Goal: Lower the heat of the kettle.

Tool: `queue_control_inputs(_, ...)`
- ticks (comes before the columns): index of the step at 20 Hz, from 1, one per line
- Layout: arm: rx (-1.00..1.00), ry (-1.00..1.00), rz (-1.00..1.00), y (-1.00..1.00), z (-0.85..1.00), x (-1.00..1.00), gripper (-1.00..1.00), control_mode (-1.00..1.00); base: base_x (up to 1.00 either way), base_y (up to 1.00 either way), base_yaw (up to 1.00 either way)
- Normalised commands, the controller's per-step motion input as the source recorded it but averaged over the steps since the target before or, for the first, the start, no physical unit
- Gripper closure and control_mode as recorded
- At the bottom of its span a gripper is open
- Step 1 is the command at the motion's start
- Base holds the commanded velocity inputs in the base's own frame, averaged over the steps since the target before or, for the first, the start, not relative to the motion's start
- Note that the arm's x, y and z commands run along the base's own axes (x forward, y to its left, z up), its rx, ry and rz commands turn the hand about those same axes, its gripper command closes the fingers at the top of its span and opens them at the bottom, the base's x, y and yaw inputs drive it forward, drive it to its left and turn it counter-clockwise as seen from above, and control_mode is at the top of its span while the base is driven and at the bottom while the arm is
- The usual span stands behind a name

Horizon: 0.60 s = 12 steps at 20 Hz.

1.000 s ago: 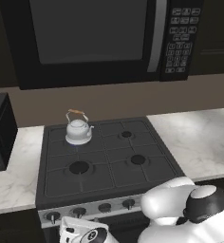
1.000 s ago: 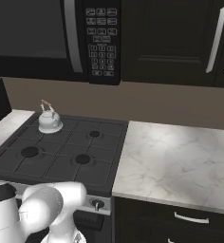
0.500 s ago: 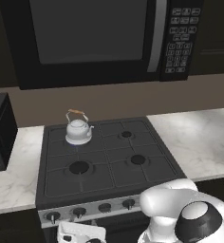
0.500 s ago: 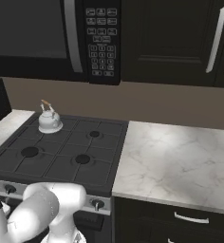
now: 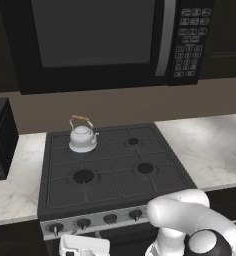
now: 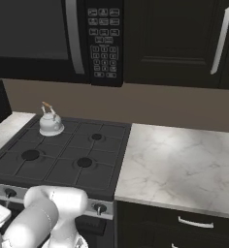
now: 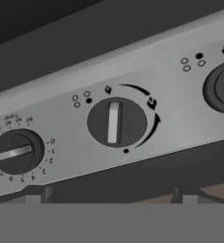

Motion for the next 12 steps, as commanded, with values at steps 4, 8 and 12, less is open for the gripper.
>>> queue_control_inputs(4, 0.0, -0.08, 0.03, 0.0, -0.01, 0.08, -1.0, -1.0, 0.0, 0.0, 0.0)
queue_control_inputs(8, 0.0, -0.03, 0.03, 0.0, -0.07, 0.07, -1.0, -1.0, 0.0, 0.0, 0.0)
queue_control_inputs(12, 0.0, 0.0, 0.02, 0.0, -0.11, 0.11, -1.0, -1.0, 0.0, 0.0, 0.0)
